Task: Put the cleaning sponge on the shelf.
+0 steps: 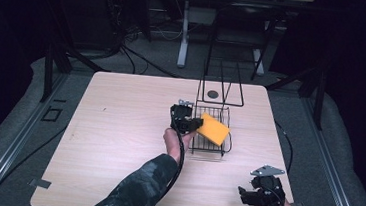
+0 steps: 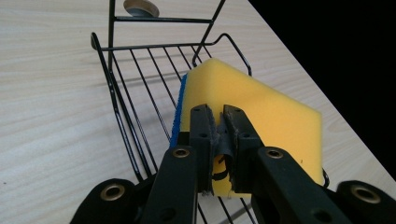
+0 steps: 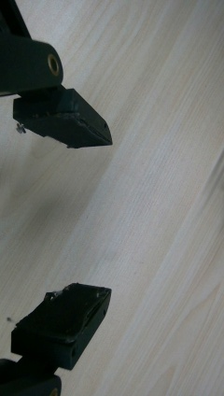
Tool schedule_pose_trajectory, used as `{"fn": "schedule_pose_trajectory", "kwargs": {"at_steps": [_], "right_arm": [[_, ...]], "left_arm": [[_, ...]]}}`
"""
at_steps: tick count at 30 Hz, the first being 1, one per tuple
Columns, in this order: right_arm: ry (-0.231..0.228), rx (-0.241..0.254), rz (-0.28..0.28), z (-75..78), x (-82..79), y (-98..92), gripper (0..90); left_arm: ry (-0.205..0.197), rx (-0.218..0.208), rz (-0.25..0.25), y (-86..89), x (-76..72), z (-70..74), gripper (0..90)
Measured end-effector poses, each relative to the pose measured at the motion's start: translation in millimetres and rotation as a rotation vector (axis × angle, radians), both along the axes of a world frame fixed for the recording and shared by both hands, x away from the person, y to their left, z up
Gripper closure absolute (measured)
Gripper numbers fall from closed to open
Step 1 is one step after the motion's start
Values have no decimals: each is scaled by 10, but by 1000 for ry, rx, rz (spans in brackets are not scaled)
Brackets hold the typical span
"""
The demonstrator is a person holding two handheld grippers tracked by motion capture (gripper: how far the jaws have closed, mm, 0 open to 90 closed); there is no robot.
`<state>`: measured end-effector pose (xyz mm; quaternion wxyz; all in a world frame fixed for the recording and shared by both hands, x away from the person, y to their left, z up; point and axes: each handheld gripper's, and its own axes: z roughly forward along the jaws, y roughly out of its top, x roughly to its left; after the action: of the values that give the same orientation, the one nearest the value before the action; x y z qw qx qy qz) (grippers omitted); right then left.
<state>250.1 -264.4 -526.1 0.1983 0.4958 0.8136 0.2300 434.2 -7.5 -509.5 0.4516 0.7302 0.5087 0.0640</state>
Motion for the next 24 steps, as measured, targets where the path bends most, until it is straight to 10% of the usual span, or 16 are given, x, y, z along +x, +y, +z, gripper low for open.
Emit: {"fn": "schedule_pose_trajectory", "kwargs": {"at_steps": [13, 24], "right_arm": [[5, 8, 8, 0, -2, 11, 218], [4, 10, 5, 0, -1, -1, 218]], "left_arm": [[55, 92, -30, -44, -4, -97, 724], [18, 213, -115, -45, -94, -67, 652]]}}
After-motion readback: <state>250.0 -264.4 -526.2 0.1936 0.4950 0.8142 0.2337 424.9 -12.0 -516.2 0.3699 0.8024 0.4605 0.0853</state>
